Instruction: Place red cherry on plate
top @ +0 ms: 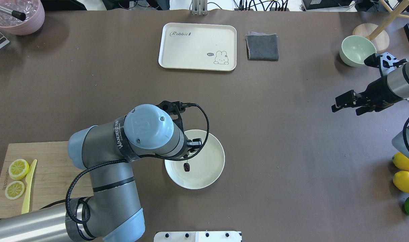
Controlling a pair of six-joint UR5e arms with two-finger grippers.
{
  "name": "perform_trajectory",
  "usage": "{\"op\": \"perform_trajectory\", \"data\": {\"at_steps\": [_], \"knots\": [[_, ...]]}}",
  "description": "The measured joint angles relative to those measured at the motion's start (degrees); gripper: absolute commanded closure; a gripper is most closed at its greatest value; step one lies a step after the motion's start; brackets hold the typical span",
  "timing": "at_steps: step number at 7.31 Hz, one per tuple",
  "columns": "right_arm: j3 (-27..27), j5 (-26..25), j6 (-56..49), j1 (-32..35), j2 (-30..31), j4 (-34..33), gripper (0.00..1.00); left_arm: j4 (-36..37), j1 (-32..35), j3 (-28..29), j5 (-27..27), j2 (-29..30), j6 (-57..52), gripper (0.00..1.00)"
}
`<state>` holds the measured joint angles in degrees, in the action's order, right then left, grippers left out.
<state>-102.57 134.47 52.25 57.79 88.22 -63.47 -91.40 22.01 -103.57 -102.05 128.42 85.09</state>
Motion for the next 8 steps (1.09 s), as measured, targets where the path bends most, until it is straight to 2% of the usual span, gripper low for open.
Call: {"op": "perform_trajectory", "data": {"at_steps": [2, 4, 6, 8], "knots": [[-0.2, 0.0, -0.8, 0.9, 1.1, 0.1, 0.00, -0.4, 0.1, -0.7, 0.5, -0.2, 0.6, 0.02], [-0.1, 0.0, -5.9, 3.4, 3.7, 0.0, 0.00, 0.6, 3.7, -6.0, -0.9, -4.8, -3.2, 0.02], [0.2, 0.0, -13.5, 7.7, 6.9, -0.5, 0.00, 6.0, 12.6, -14.8, -6.7, -13.4, -15.6, 0.02], [0.6, 0.1, -24.0, 13.8, 9.0, -4.5, 0.00, 10.2, 25.0, -21.4, -15.2, -23.9, -35.4, 0.02]]}}
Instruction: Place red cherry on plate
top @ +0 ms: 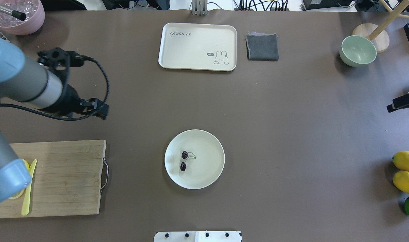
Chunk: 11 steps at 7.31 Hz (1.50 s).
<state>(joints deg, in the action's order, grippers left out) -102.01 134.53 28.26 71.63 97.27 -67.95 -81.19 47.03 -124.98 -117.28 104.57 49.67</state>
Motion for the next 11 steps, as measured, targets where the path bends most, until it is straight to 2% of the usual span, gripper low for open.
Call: {"op": "perform_trajectory", "data": {"at_steps": [2, 3, 5, 6, 8, 9, 11], "knots": [[0.0, 0.0, -12.7, 6.6, 0.1, -8.3, 0.00, 0.6, 12.7, 0.0, -6.1, -9.1, -25.1, 0.02], [0.1, 0.0, -18.6, 9.7, 0.0, -12.3, 0.00, 0.5, 19.5, 2.5, -7.4, -12.7, -38.7, 0.02], [-0.2, 0.0, -27.0, 15.2, 0.4, -17.8, 0.00, 0.3, 31.6, 11.2, -10.5, -15.7, -60.6, 0.02], [-0.2, 0.0, -29.9, 17.5, 0.6, -19.5, 0.00, 0.3, 35.0, 14.8, -12.0, -16.7, -67.0, 0.02], [-0.1, 0.0, -32.8, 19.6, 0.7, -21.2, 0.00, 0.0, 38.0, 19.3, -18.5, -20.4, -70.8, 0.02], [0.0, 0.0, -33.2, 19.8, 0.8, -21.5, 0.00, -2.3, 39.8, 21.0, -22.7, -22.0, -71.3, 0.02], [-0.1, 0.0, -33.4, 19.9, 1.3, -21.5, 0.00, -10.3, 42.1, 22.3, -25.2, -24.9, -71.3, 0.02]]}}
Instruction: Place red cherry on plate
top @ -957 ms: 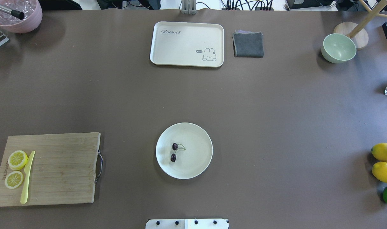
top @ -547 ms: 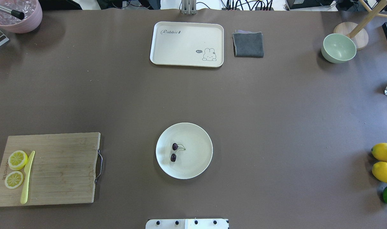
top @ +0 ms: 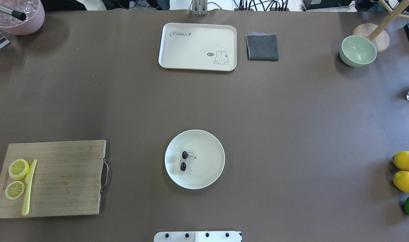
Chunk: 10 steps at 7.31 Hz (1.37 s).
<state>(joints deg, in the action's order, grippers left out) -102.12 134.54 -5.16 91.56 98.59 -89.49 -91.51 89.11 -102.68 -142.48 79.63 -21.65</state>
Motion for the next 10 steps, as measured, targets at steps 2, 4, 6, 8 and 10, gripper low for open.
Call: {"op": "perform_trajectory", "data": {"at_steps": [2, 4, 6, 8, 10], "knots": [[-0.1, 0.1, 0.0, 0.0, 0.5, 0.1, 0.00, -2.4, 0.6, 0.1, -0.1, -1.0, 0.2, 0.02], [-0.3, 0.4, 0.0, 0.0, 0.9, 0.2, 0.00, -2.5, 2.7, -0.2, 2.2, -0.8, 2.0, 0.02], [-0.5, 0.7, 0.1, 0.0, 1.4, 0.4, 0.00, -2.4, 3.6, -1.4, 8.9, -0.4, 8.8, 0.02], [-0.5, 1.6, 0.1, 0.0, 1.5, 0.5, 0.00, -2.4, 3.8, -1.6, 10.5, -1.0, 10.6, 0.02], [-0.4, 1.8, 0.1, 0.0, 1.5, 0.6, 0.00, -2.4, 3.9, -1.7, 10.4, -2.2, 10.8, 0.02]]}}
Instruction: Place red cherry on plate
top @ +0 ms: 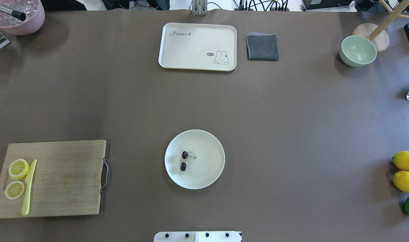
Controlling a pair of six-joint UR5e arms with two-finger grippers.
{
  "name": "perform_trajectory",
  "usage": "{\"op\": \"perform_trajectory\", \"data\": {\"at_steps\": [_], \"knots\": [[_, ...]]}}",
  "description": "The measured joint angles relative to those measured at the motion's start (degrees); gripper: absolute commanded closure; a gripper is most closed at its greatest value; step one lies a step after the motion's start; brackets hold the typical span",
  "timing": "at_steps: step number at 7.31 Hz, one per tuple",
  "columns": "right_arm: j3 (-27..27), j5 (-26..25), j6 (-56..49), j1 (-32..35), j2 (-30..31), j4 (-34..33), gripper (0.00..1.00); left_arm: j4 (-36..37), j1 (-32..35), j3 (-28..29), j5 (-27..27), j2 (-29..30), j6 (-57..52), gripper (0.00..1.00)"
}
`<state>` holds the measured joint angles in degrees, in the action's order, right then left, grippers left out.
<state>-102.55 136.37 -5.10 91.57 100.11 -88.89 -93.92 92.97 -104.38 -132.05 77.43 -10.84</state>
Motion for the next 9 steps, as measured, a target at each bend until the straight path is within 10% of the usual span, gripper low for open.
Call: {"op": "perform_trajectory", "data": {"at_steps": [9], "knots": [[0.2, 2.5, 0.0, -0.2, 0.0, 0.0, 0.00, -0.4, -0.4, -0.2, -0.3, -1.6, 0.1, 0.02]]}}
